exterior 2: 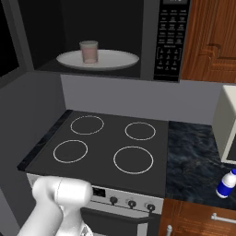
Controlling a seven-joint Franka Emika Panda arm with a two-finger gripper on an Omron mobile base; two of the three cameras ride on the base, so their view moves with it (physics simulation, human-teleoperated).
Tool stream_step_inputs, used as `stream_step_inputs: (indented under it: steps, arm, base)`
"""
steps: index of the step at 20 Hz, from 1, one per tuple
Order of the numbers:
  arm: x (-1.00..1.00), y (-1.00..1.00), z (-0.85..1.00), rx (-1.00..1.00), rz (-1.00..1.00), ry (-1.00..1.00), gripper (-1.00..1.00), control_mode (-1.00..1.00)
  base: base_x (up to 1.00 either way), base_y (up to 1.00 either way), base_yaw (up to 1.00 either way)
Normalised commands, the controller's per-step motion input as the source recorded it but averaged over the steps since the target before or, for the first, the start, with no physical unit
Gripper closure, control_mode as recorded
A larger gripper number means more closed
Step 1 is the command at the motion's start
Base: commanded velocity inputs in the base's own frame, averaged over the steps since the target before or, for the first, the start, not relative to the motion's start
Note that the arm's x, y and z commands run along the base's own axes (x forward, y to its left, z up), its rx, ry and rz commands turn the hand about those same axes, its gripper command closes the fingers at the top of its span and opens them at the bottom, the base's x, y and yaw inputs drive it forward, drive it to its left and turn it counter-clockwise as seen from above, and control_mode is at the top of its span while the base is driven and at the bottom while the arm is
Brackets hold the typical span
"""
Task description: Place the microwavable item in the microwave. Then, close the microwave door and press the start button.
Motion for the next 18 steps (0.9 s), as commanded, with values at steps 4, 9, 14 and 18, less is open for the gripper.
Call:
stream_step_inputs:
  steps: [4, 9, 14, 18]
  arm:
    - [-0.18, 0.27, 0.42, 0.15, 0.00, -0.01, -1.00, -1.00]
    - [0.00, 0.00, 0.47, 0.27, 0.06, 0.00, -1.00, -1.00]
    - [-0.06, 0.00, 0.10, 0.32, 0.14, 0.00, -1.00, -1.00]
    - [-0.06, -0.08, 0.18, 0.36, 0.20, 0.06, -1.00, -1.00]
  base:
    - [0.00, 0.00, 0.00]
    - [0.00, 0.00, 0.00]
    - [0.00, 0.00, 0.00]
    - [0.00, 0.00, 0.00]
